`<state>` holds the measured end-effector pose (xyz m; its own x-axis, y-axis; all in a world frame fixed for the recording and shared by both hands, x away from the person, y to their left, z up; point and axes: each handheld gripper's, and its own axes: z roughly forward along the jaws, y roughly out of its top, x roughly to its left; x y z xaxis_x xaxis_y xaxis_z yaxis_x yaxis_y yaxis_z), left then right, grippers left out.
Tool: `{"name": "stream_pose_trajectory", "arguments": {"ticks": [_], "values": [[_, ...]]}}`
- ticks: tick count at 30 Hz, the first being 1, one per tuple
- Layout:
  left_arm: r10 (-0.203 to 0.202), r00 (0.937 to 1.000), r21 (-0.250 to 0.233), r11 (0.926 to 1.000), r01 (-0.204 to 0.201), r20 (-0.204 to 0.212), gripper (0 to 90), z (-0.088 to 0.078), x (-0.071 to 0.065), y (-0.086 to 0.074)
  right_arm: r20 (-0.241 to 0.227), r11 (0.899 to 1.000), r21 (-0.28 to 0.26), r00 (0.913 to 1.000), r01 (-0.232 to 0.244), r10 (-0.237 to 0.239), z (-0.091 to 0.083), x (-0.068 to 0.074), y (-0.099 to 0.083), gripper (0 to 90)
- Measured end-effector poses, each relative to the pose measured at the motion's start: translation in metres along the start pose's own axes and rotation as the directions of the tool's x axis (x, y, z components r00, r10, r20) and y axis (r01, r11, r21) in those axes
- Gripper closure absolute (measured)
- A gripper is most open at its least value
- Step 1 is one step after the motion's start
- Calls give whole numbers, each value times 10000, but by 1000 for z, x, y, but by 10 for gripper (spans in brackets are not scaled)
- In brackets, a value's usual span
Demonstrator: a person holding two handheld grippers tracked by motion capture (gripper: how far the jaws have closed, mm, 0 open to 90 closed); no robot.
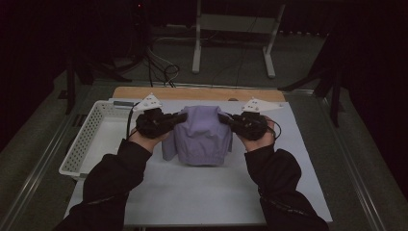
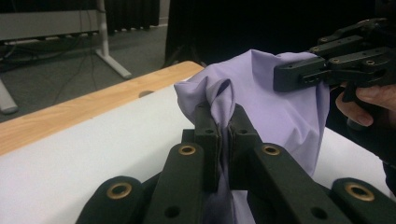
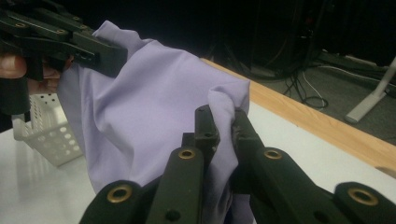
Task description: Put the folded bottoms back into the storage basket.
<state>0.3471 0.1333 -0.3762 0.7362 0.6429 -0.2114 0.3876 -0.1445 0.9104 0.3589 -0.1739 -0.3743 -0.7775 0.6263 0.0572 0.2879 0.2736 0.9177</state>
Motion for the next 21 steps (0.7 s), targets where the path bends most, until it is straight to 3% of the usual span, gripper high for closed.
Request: {"name": "stream_pose_trajectory", "arguments": {"ticks": [5, 7, 11, 21], "values": [[15, 9999, -110, 9999, -17, -170, 862, -14, 5, 5, -147, 9999, -92, 9999, 88, -89, 5, 6, 8, 849], [54, 9989, -188, 9998, -63, -469, 862, -27, 10, 7, -275, 9997, -139, 9994, 216, -220, 10, 12, 15, 850], [-67, 9977, -225, 9997, 52, -670, 862, -39, 17, 7, -493, 9992, -215, 9982, 327, -337, 19, 21, 22, 849], [-35, 9956, -423, 9991, -5, -932, 862, -73, 29, 14, -953, 9979, -314, 9937, 569, -596, 37, 39, 41, 849]]}}
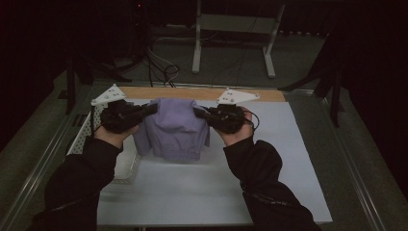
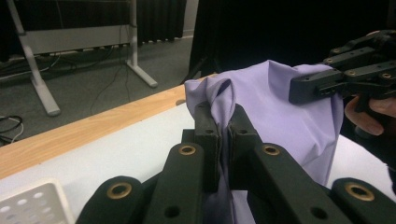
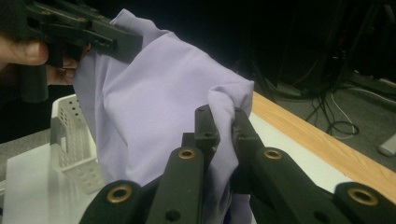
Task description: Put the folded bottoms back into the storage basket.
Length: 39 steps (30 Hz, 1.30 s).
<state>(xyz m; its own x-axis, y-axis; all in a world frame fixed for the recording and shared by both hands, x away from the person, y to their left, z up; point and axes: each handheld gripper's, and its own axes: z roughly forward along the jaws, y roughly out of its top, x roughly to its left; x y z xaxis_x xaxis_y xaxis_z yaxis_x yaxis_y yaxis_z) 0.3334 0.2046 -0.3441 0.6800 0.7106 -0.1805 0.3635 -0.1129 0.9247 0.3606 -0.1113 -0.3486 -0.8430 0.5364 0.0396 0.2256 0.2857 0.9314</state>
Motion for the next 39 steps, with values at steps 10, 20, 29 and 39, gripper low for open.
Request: {"name": "stream_pose_trajectory", "arguments": {"ticks": [10, 20, 29, 39], "values": [[-247, 9995, -462, 9986, 238, -194, 862, -28, 14, 5, -442, 9992, -220, 9984, 343, -352, 15, 14, 22, 849], [-456, 9962, -717, 9966, 403, -738, 862, -62, 35, 1, -953, 9974, -317, 9931, 651, -678, 43, 39, 45, 849], [-707, 9918, -962, 9935, 606, -1060, 862, -89, 56, -10, -1293, 9975, -340, 9894, 623, -662, 74, 60, 56, 849], [-936, 9863, -1063, 9912, 795, -1358, 861, -113, 82, -27, -1589, 9978, -72, 9851, 662, -665, 104, 81, 57, 848]]}}
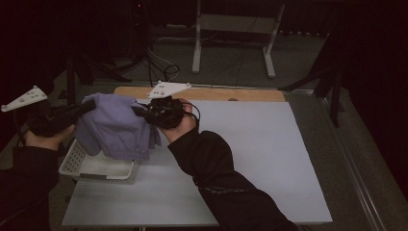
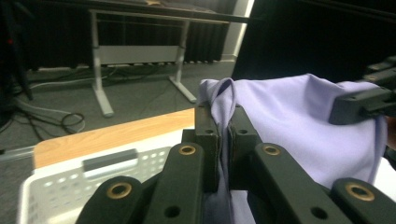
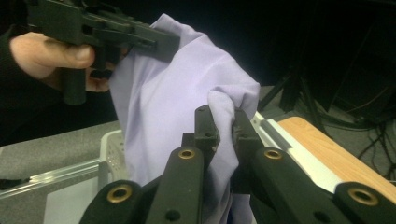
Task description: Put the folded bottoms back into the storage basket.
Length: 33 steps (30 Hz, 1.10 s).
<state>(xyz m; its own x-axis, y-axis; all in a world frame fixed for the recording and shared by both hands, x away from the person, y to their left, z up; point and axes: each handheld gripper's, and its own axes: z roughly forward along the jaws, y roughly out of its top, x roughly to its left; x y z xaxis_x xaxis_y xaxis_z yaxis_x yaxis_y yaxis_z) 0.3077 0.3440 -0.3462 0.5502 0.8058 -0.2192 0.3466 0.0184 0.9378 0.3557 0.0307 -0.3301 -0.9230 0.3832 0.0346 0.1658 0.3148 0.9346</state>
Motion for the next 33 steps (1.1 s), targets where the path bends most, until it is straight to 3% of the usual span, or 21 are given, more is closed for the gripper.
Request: {"name": "stream_pose_trajectory", "arguments": {"ticks": [13, 22, 33], "values": [[-200, 9985, -235, 9995, 188, -501, 861, -23, 23, -10, -429, 10000, 0, 9991, -66, 65, 31, 18, 5, 848], [-473, 9965, -375, 9983, 448, -690, 861, -39, 41, -18, -744, 9995, 228, 9971, 202, -184, 54, 37, 10, 847], [-781, 9932, -275, 9967, 760, -860, 861, -41, 55, -33, -961, 9988, 490, 9954, 33, 14, 77, 47, 0, 847]]}}
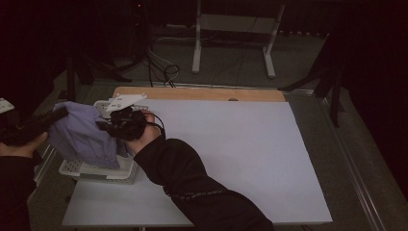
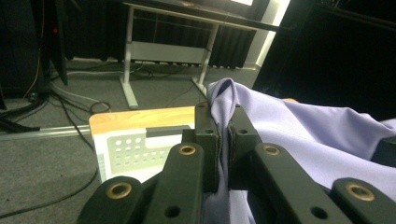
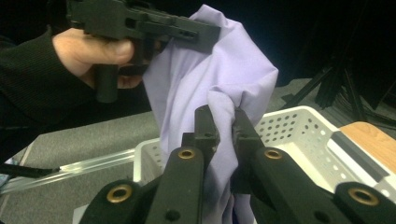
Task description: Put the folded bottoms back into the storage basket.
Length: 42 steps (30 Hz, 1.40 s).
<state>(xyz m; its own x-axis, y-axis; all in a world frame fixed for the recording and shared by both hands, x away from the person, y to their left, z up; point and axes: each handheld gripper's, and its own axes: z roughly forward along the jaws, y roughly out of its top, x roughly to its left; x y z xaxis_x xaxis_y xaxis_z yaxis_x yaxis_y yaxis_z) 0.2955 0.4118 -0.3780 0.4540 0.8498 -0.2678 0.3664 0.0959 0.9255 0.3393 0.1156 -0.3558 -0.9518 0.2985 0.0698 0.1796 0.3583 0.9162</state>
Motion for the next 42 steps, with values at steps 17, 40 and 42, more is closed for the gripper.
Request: {"name": "stream_pose_trajectory", "arguments": {"ticks": [17, 40, 42], "values": [[-564, 9984, 571, 9968, 567, -54, 861, 9, 15, -34, -126, 9984, 498, 9996, -263, 269, 21, 6, -28, 846], [-1019, 9942, 1323, 9856, 1056, -339, 858, 40, 25, -57, 677, 9859, 1097, 9905, -1264, 1195, 36, -32, -65, 840], [-1016, 9939, 1482, 9832, 1068, -423, 858, 43, 26, -58, 759, 9858, 1085, 9898, -1282, 1204, 36, -34, -66, 840]]}}
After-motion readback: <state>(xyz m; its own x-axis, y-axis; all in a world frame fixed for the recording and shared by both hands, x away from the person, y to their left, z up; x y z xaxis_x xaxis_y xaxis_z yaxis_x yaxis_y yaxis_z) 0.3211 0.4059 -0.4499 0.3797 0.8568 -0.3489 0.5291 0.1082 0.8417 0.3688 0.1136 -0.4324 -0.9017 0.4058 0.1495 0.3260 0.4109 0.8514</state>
